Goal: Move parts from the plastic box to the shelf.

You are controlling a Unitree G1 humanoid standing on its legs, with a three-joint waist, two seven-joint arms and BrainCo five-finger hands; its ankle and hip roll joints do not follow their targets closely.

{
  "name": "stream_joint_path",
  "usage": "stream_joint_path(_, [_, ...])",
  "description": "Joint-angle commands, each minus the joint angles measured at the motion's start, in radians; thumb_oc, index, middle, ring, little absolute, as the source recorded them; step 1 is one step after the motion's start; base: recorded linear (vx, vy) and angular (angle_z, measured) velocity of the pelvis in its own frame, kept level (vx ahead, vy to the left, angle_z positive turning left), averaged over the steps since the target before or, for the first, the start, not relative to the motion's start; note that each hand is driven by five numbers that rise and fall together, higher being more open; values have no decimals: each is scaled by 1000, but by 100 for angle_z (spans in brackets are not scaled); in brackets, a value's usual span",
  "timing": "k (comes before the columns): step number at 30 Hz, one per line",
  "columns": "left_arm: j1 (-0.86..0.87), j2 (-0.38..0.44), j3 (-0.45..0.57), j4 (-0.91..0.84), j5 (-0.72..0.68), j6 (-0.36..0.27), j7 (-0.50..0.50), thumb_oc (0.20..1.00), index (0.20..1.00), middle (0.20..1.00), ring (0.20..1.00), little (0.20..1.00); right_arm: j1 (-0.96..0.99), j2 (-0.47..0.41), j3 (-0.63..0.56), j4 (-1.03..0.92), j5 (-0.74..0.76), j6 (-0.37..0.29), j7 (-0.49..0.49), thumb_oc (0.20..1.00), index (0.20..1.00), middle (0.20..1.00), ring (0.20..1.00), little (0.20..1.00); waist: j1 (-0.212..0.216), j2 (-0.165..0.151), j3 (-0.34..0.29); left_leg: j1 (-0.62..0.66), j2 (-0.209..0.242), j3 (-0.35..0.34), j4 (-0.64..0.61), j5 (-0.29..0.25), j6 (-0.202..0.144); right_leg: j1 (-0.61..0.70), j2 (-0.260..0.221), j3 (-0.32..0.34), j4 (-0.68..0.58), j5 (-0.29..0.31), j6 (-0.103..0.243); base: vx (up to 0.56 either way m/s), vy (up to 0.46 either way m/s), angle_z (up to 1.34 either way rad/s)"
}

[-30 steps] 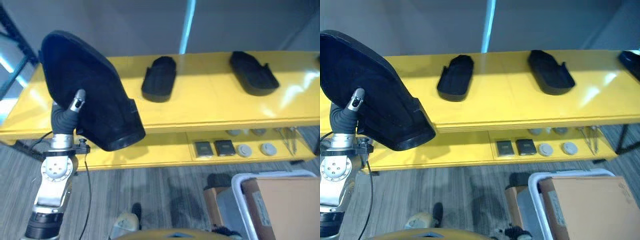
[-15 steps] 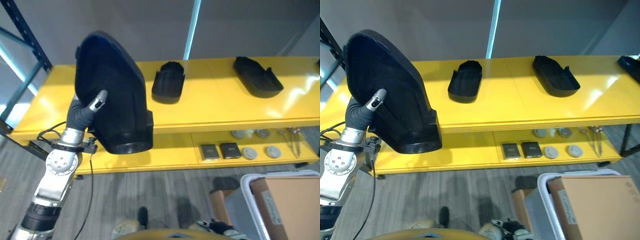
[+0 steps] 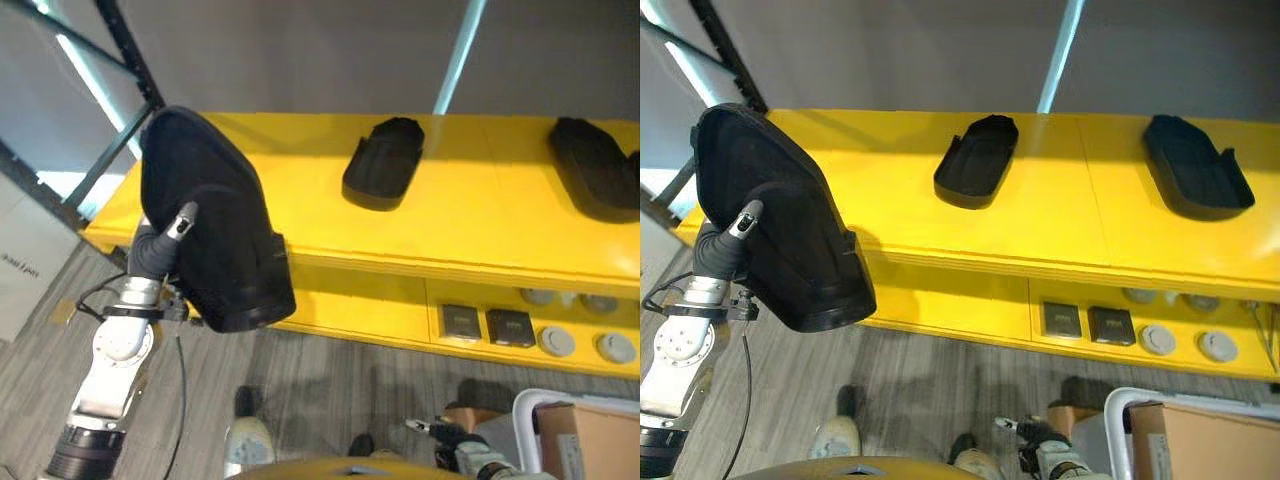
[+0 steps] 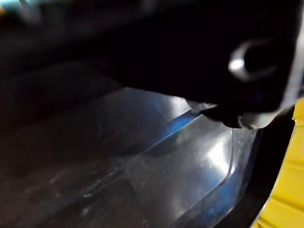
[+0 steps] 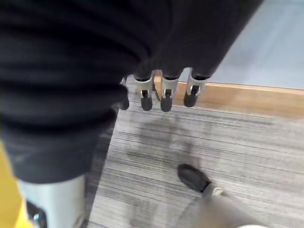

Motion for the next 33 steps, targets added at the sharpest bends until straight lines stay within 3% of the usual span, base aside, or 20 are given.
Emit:
stream_joint_path(1, [-7, 53, 108, -105, 24, -47, 67, 200, 200, 200, 200, 200, 17, 18, 10, 21, 10, -9, -4, 1000, 1000, 1000, 1000, 1000, 30, -17, -28, -13, -36, -29, 1, 60, -24, 128, -106, -20, -158, -51, 127, 246, 457, 11])
stream_joint_path(4, [4, 73, 126, -107, 48, -33, 50, 200, 200, 200, 200, 200, 36, 18, -4, 46, -43, 4, 4, 1000, 1000, 1000, 1000, 1000, 31, -2, -63, 11, -91, -55, 1, 23, -25, 165, -167, -36, -158, -21, 168, 250, 439, -5])
stream_joint_path(6, [-6, 85, 124, -101, 68, -21, 59, 200, 200, 200, 200, 200, 36, 22, -2, 54, -105, 15, -12, 1000, 1000, 1000, 1000, 1000, 36, -27, -71, 43, -165, -64, 1, -11, 12, 177, -245, -30, -115, 41, 191, 253, 397, 6])
stream_joint_path(7, [-7, 87, 123, -101, 69, -21, 59, 200, 200, 200, 200, 200, 36, 23, -3, 54, -105, 15, -12, 1000, 1000, 1000, 1000, 1000, 39, -33, -70, 45, -173, -60, 1, -13, 16, 176, -254, -27, -111, 41, 196, 201, 436, 1])
stream_joint_path(9, [3, 123, 146, -117, 57, -5, 30, 200, 200, 200, 200, 200, 41, 47, -40, 46, -68, 20, 8, 1000, 1000, 1000, 1000, 1000, 32, -52, -48, 95, -248, -19, 1, -58, 106, 86, -367, -11, 125, 176, 197, 204, 526, -2])
stream_joint_path(10, [3, 123, 147, -117, 56, -4, 30, 200, 200, 200, 200, 200, 41, 47, -40, 45, -68, 20, 8, 1000, 1000, 1000, 1000, 1000, 34, -54, -48, 95, -251, -16, 1, -59, 108, 79, -372, -5, 132, 175, 199, 190, 452, -24])
stream_joint_path(11, [-18, 134, 129, -108, 65, 0, 31, 200, 200, 200, 200, 200, 37, 52, -28, 40, -68, 15, 2, 1000, 1000, 1000, 1000, 1000, 7, -48, -36, 113, -267, -36, 1, -73, 125, 11, -300, 70, 198, 122, 174, 84, 189, -51])
stream_joint_path(12, [-19, 134, 128, -106, 66, 0, 32, 200, 200, 200, 200, 200, 37, 51, -28, 40, -67, 15, 2, 1000, 1000, 1000, 1000, 1000, 13, -48, -37, 113, -265, -31, 1, -74, 124, 2, -300, 77, 207, 117, 172, 122, 243, -49])
stream_joint_path(14, [-43, 151, 122, -88, 75, -1, 25, 200, 200, 200, 200, 200, 52, 67, -3, 32, -48, 9, 16, 1000, 1000, 1000, 1000, 1000, -24, -44, -19, 139, -276, -43, 1, -87, 128, -66, -143, 139, 94, 24, 140, 132, 73, 2])
stream_joint_path(15, [-43, 151, 123, -87, 74, -1, 24, 200, 200, 200, 200, 200, 51, 67, -3, 32, -48, 9, 16, 1000, 1000, 1000, 1000, 1000, -25, -44, -19, 135, -275, -43, 1, -83, 128, -66, -140, 138, 87, 31, 138, 140, -6, 20])
stream_joint_path(18, [-61, 159, 126, -57, 41, -1, 12, 200, 200, 200, 200, 200, 57, 76, 29, 40, -55, 15, 29, 1000, 1000, 1000, 1000, 1000, -55, -60, -23, 162, -288, -46, 1, -105, 125, -77, -54, 180, -82, 48, 131, 172, -68, -8])
stream_joint_path(22, [-75, 116, 94, 15, -77, 14, -24, 200, 200, 200, 200, 200, 75, 83, 89, 64, -119, 31, 64, 1000, 1000, 1000, 1000, 1000, -58, -70, -45, 185, -299, -51, 1, -108, 127, -28, -42, 213, -140, 79, 116, 189, -79, 26])
stream_joint_path(28, [-204, 94, -6, 219, -365, 76, -79, 200, 200, 200, 200, 200, 52, 38, 79, 19, -78, 27, 49, 1000, 1000, 1000, 1000, 1000, -94, -49, -79, 218, -280, -44, 1, -119, 114, 4, -22, 227, -158, 60, 107, 211, -41, 3])
stream_joint_path(29, [-289, 118, -59, 320, -486, 97, -81, 200, 200, 200, 200, 200, 33, 29, 87, -3, -45, 25, 53, 1000, 1000, 1000, 1000, 1000, -109, -42, -81, 212, -276, -40, 1, -118, 111, -6, -18, 238, -158, 62, 107, 106, 4, -10])
stream_joint_path(33, [-450, 200, -156, 477, -537, 114, -98, 200, 200, 200, 200, 200, 0, 28, 178, -51, -87, 19, 68, 1000, 1000, 1000, 1000, 1000, -124, -38, -82, 181, -268, -35, 1, -115, 104, -43, -12, 242, -158, 63, 110, 32, -5, -24])
